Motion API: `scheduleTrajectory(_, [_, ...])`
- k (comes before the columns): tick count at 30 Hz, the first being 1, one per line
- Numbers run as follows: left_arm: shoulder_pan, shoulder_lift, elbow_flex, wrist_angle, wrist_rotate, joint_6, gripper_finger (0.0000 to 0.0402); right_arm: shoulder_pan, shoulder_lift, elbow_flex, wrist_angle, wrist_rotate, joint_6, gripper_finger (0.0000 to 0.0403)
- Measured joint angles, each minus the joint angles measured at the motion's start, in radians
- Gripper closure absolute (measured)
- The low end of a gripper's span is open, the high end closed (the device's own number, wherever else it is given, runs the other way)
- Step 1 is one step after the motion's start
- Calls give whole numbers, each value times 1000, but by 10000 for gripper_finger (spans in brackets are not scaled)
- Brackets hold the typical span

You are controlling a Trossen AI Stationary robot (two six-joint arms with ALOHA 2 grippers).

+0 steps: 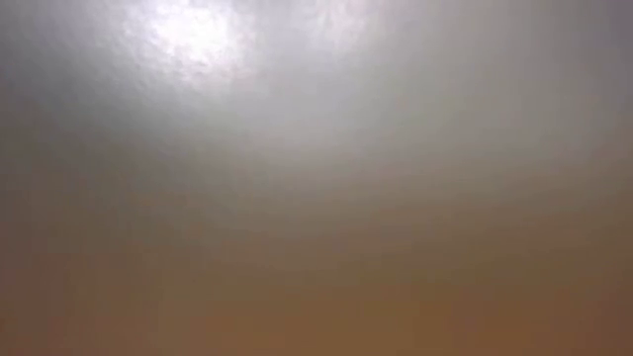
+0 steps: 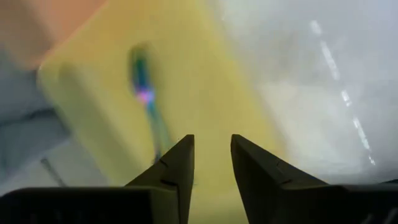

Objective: Sort silverware by color (type)
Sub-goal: Put the blue fork into the yellow bin

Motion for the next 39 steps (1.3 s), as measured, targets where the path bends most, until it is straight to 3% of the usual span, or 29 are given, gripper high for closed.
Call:
scheduleTrajectory(9, [0,0,0,0,0,0,306,-404,-35,-4,-158,78,-265,308])
scheduleTrajectory(17, [0,0,0,0,0,0,306,-843,-33,-4,-159,78,-591,309])
scheduleTrajectory(25, [0,0,0,0,0,0,306,-1238,22,-5,-124,87,-773,310])
scheduleTrajectory(32, [0,0,0,0,0,0,306,-1421,137,0,2,102,-916,310])
scheduleTrajectory(39, [0,0,0,0,0,0,306,-1468,271,70,20,104,-1029,310])
